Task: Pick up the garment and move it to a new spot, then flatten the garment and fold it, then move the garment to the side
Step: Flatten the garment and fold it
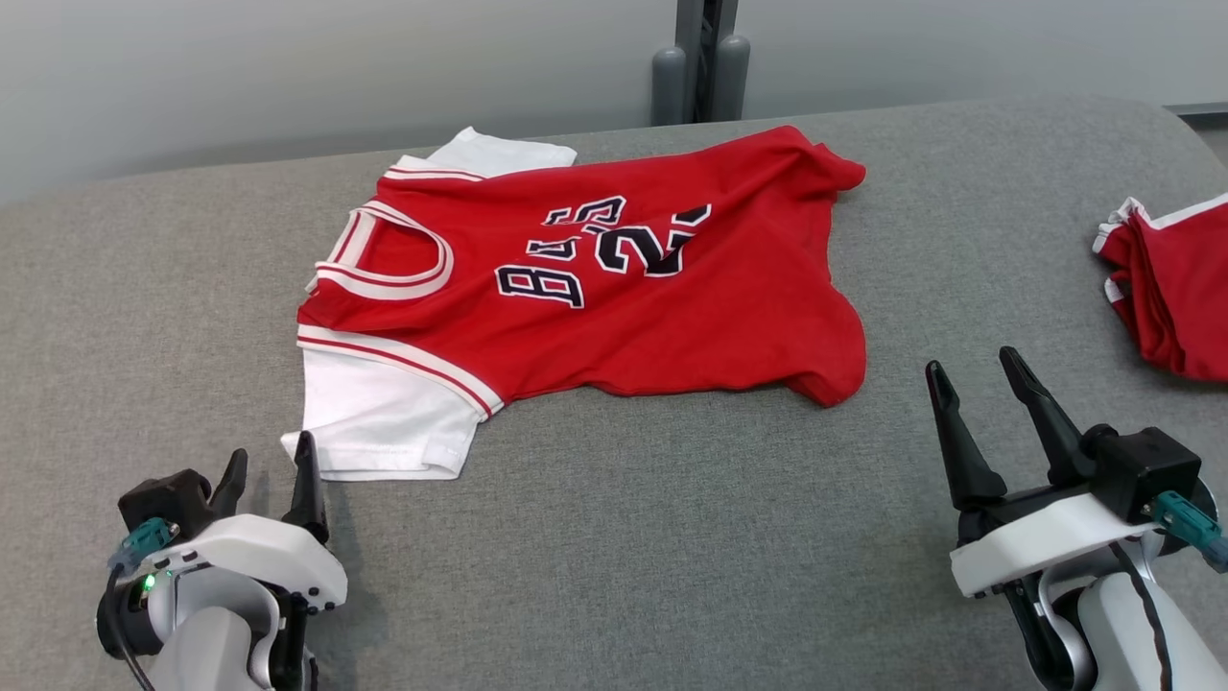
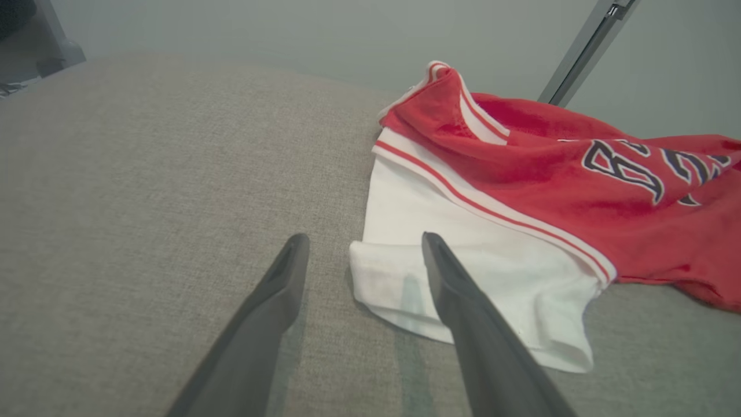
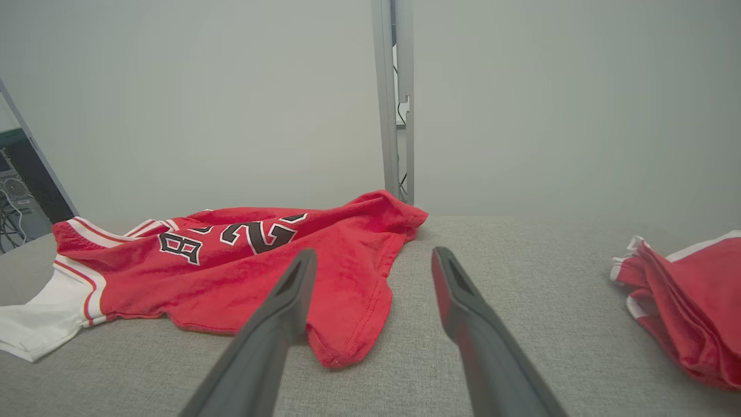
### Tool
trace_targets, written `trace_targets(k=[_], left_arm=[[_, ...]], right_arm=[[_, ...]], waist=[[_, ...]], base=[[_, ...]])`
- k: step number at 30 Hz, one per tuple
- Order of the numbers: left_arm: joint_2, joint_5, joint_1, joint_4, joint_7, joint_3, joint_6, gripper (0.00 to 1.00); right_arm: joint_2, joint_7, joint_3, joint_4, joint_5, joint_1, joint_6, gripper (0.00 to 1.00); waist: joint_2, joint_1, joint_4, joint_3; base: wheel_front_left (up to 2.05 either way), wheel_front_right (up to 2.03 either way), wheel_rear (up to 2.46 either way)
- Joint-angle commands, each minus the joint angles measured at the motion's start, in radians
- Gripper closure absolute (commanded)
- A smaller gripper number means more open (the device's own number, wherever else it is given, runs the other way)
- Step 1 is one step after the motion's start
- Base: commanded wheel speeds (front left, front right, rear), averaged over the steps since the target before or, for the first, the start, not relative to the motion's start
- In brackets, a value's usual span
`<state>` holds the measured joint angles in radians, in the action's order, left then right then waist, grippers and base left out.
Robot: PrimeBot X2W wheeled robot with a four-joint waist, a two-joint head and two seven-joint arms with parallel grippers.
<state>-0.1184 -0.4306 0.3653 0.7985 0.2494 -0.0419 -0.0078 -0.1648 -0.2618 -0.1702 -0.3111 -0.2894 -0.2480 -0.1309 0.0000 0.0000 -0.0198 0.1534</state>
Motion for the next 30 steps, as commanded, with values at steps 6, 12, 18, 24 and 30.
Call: trace_targets(k=[6,12,18,24,30], left_arm=[[-0.029,-0.002,0.073,0.102,-0.034,-0.006,-0.016,0.0],[-0.042,0.003,0.119,0.194,-0.055,-0.028,-0.044,0.0],[-0.037,0.0,0.148,0.259,-0.054,-0.045,-0.065,0.0],[-0.03,-0.011,0.169,0.269,-0.019,-0.056,-0.089,1.0],[-0.011,-0.021,0.149,0.226,0.006,-0.065,-0.107,1.0]], right_arm=[[0.0,-0.004,-0.01,-0.014,0.009,-0.003,0.0,0.0],[0.002,-0.004,-0.017,-0.03,0.005,-0.022,0.0,0.0],[0.008,-0.004,-0.013,-0.037,0.011,-0.023,0.0,0.0],[0.01,-0.004,-0.002,-0.05,0.015,-0.013,0.0,0.0],[0.021,-0.004,0.016,-0.103,0.011,-0.001,0.0,0.0]], waist=[[0.0,0.0,-0.018,0.02],[0.0,0.0,-0.032,0.031],[0.0,0.0,-0.035,0.035],[0.0,0.0,-0.021,0.026],[0.0,0.0,0.02,0.0]], base=[[0.0,0.0,0.0],[0.0,0.0,0.0],[0.0,0.0,0.0],[0.0,0.0,0.0],[0.0,0.0,0.0]])
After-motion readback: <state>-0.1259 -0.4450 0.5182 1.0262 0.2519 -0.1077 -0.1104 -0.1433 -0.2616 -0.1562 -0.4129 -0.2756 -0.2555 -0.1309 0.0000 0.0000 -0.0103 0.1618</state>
